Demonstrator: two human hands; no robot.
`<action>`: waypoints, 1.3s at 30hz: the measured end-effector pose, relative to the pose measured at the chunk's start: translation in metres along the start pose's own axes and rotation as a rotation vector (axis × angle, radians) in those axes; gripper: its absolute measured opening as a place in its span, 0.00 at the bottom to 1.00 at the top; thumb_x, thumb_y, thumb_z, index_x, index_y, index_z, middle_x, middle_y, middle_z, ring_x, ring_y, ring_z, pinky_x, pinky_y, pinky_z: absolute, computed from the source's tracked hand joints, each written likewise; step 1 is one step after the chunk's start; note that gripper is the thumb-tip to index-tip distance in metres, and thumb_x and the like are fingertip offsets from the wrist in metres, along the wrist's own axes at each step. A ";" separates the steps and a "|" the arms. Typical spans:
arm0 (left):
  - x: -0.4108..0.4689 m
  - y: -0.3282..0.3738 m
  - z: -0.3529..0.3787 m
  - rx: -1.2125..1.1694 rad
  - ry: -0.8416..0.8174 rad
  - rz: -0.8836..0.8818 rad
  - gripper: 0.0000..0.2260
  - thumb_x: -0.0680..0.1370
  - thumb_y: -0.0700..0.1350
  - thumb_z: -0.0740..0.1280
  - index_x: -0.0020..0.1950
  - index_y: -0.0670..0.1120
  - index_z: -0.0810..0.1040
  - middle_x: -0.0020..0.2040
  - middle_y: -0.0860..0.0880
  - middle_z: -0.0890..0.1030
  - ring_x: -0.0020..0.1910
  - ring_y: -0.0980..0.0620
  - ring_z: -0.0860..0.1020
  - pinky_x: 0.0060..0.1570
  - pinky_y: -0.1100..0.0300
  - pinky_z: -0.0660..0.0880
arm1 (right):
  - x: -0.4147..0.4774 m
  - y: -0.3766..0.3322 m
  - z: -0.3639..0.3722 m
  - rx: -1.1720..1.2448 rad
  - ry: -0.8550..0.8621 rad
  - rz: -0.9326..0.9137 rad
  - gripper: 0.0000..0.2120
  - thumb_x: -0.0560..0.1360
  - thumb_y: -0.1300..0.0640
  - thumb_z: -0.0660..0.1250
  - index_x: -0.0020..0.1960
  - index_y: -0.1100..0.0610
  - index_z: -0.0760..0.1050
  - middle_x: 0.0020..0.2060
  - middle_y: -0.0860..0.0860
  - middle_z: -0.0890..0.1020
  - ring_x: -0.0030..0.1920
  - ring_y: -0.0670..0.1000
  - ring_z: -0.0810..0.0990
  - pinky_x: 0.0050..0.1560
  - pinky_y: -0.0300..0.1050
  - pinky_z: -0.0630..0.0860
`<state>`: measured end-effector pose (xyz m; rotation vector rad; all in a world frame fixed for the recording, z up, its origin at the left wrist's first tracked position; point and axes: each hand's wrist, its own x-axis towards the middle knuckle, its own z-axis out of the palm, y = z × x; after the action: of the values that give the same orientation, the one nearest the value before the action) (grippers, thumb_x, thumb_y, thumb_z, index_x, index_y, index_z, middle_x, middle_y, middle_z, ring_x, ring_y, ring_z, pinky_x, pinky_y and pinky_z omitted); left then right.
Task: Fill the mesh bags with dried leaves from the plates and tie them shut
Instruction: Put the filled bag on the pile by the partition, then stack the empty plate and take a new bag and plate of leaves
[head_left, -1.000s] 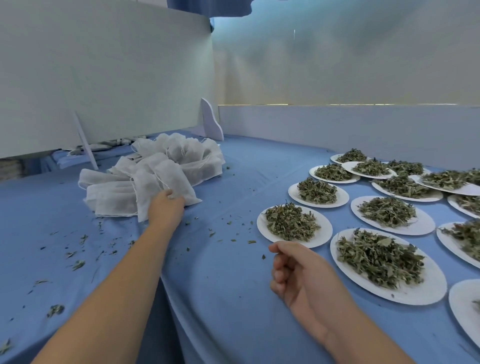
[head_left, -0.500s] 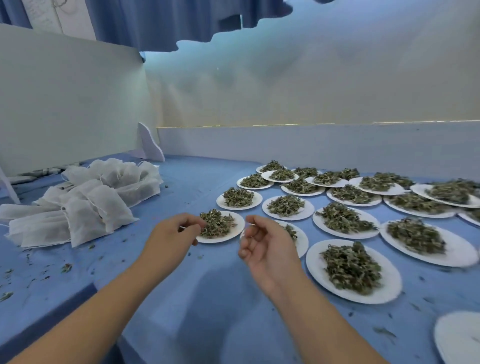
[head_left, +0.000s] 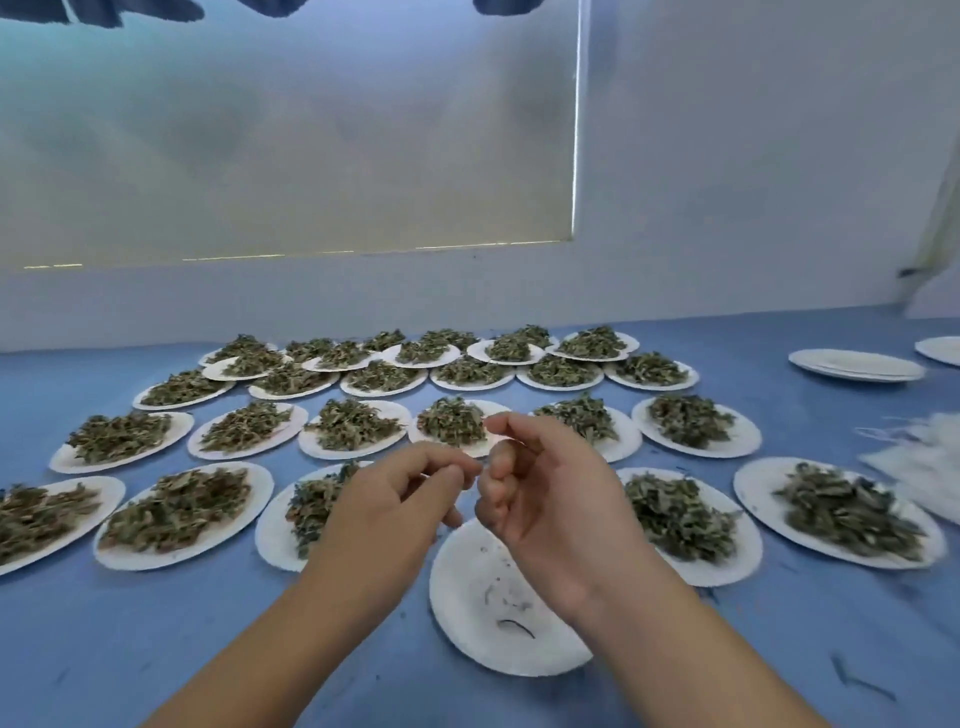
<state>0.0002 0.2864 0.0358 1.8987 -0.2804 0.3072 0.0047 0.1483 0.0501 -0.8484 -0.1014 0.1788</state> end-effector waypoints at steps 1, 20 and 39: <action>-0.002 0.001 0.016 0.007 -0.033 0.017 0.10 0.76 0.46 0.64 0.42 0.59 0.83 0.33 0.53 0.81 0.30 0.60 0.75 0.30 0.68 0.70 | -0.006 -0.010 -0.013 -0.039 0.034 -0.022 0.07 0.76 0.59 0.63 0.43 0.59 0.78 0.27 0.51 0.72 0.25 0.48 0.70 0.27 0.39 0.68; 0.010 -0.050 0.055 0.613 -0.057 -0.209 0.12 0.76 0.51 0.65 0.60 0.58 0.72 0.57 0.54 0.71 0.57 0.54 0.73 0.57 0.54 0.71 | -0.043 -0.015 -0.118 -1.437 0.227 -0.026 0.03 0.73 0.50 0.63 0.42 0.49 0.73 0.36 0.45 0.79 0.30 0.44 0.74 0.33 0.39 0.72; 0.074 0.024 0.123 -0.115 0.082 -0.057 0.06 0.80 0.52 0.60 0.49 0.61 0.76 0.51 0.60 0.78 0.47 0.66 0.75 0.42 0.63 0.70 | -0.015 -0.128 -0.171 -0.622 0.468 -0.106 0.02 0.75 0.67 0.67 0.43 0.64 0.75 0.29 0.57 0.82 0.27 0.53 0.81 0.26 0.39 0.76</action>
<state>0.0706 0.1598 0.0416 1.7731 -0.1845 0.3232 0.0322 -0.0636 0.0336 -1.4790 0.2507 -0.1657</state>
